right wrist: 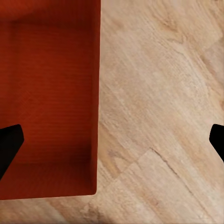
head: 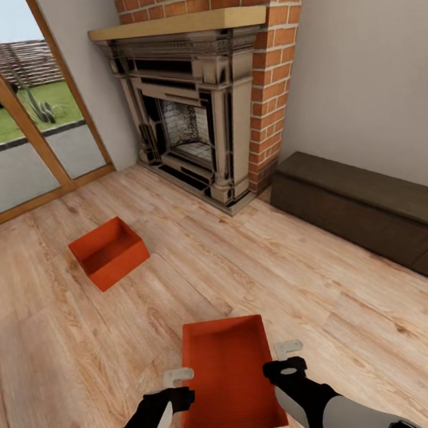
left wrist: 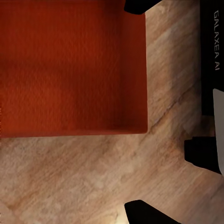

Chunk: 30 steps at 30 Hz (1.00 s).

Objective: Move the two storage containers from the living room to the garage. In the garage, place one container on the floor and stack the other container on top of it (either order is fine).

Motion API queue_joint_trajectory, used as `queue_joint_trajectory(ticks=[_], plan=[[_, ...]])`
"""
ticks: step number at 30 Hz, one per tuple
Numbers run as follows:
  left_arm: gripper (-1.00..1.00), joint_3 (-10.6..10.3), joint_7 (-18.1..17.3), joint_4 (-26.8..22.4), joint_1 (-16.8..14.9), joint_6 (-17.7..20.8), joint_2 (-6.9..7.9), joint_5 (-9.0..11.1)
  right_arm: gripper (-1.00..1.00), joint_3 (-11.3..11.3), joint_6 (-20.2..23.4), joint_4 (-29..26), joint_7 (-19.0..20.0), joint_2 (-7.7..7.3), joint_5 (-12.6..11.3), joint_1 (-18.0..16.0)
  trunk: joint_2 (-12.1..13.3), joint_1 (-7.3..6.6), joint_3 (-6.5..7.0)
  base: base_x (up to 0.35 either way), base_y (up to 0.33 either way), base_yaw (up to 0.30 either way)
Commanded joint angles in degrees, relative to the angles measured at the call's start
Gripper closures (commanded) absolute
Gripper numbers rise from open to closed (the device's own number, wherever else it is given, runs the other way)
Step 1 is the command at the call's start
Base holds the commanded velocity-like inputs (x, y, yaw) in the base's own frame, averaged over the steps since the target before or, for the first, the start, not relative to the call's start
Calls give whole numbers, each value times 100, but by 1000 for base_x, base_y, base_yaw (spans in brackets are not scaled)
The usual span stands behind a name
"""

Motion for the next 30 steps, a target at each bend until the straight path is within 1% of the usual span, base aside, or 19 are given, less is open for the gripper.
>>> queue_joint_trajectory(ticks=[1,7,12,16,24,30], plan=[[-100,-5,23,-7,-36,36,1,15,-100,57,27,-8,-38,1,-24,-3,-2,0,-4,0,0,0],[-100,-8,1,22,-263,41,6,23,-100,43,4,2,-36,6,-46,-3,-2,0,-4,0,0,0],[-100,-7,-3,11,-350,41,12,24,-100,48,4,0,-36,2,-47,-3,-2,0,-4,0,0,0],[-100,-7,-5,115,-525,36,14,42,-100,48,4,0,-35,3,-36,-3,-2,0,-4,0,0,0],[-100,-6,-10,232,-567,32,16,43,-100,36,71,-6,-86,6,-66,-3,-2,0,-8,0,0,0],[-100,-7,-9,250,-568,32,16,38,-100,31,44,-7,-216,8,-73,-3,-2,0,-57,0,0,0]])
